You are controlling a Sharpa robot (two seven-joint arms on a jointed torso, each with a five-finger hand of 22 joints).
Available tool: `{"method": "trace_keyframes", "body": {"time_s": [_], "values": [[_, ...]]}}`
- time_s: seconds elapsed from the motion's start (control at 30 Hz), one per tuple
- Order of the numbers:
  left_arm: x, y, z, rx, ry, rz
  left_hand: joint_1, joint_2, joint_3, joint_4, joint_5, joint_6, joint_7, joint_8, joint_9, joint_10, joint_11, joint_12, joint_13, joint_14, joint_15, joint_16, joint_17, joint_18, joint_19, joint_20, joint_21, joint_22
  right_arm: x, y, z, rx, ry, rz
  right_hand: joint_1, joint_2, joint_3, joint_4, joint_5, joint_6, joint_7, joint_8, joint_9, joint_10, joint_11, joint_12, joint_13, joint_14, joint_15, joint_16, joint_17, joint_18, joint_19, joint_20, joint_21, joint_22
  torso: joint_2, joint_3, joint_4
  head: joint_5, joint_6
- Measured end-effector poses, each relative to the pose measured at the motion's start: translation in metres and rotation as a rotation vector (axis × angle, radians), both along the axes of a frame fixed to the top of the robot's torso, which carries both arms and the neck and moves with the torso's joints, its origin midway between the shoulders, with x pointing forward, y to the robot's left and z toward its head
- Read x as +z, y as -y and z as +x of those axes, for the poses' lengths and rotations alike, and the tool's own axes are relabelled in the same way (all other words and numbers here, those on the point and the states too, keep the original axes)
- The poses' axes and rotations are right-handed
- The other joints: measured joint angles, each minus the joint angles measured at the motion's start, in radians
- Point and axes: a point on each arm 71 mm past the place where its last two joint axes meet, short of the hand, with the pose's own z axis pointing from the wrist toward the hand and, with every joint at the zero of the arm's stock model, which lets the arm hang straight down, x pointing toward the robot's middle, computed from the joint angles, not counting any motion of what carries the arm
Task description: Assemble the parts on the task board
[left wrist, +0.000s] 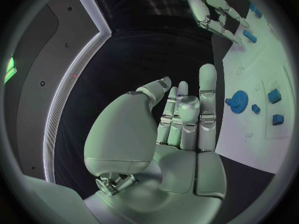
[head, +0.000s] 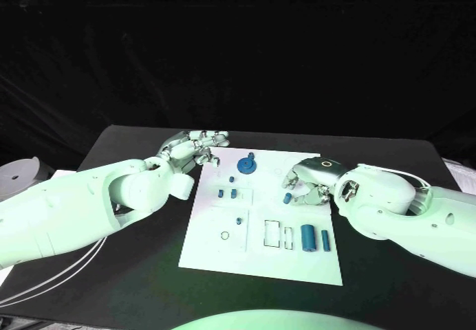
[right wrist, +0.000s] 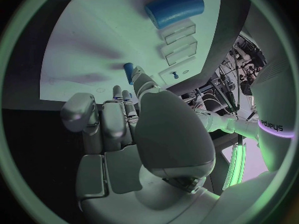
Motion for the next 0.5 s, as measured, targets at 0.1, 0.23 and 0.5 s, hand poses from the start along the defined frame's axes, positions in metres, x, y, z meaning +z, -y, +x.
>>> {"method": "trace_keyframes", "body": {"time_s": [0.1,0.23,0.5], "values": [[0.0000,-0.0001,0.0000,0.000,0.000,0.000,0.000,0.000,0.000,0.000,0.000,0.000,0.000,0.000,0.000,0.000,0.000,0.000,0.000,0.000,0.000,0.000,0.000,0.000,0.000,0.000,0.000,0.000,-0.0030,-0.0023,-0.0009,0.009,-0.013,-0.007,0.012,0.013,0.015,0.001,0.000,0.024,0.001,0.006,0.002,0.035,-0.001,0.006,-0.002,0.000,0.000,0.000,0.000,0.000,0.002,0.003,0.000,0.006,0.000,0.0000,-0.0001,0.000,-0.001],[-0.0001,-0.0001,0.0001,0.000,0.000,0.000,0.000,0.000,0.000,0.000,0.000,0.000,0.000,0.000,0.000,0.000,0.000,0.000,0.000,0.000,0.000,0.000,0.000,0.000,0.000,0.000,0.000,0.000,-0.0063,-0.0040,-0.0016,0.019,-0.027,-0.015,0.018,0.031,0.041,0.002,0.000,0.053,0.002,0.010,0.004,0.071,-0.004,0.006,-0.004,0.000,0.000,0.000,0.004,0.000,0.007,0.000,0.005,0.014,0.000,0.0000,-0.0006,0.001,-0.002],[-0.0001,-0.0001,0.0002,-0.001,-0.001,0.000,0.000,0.000,0.000,0.000,0.000,0.000,0.000,0.000,0.000,0.000,0.000,0.000,0.000,0.000,0.000,0.000,0.000,0.000,0.000,0.000,0.000,0.000,-0.0093,-0.0059,0.0001,0.029,-0.041,-0.026,0.034,0.049,0.099,0.000,0.000,0.102,0.002,0.013,0.006,0.125,-0.014,-0.001,-0.004,0.000,0.000,0.013,0.018,0.000,0.020,-0.005,0.021,0.036,0.000,0.0001,-0.0003,0.001,-0.004]]}}
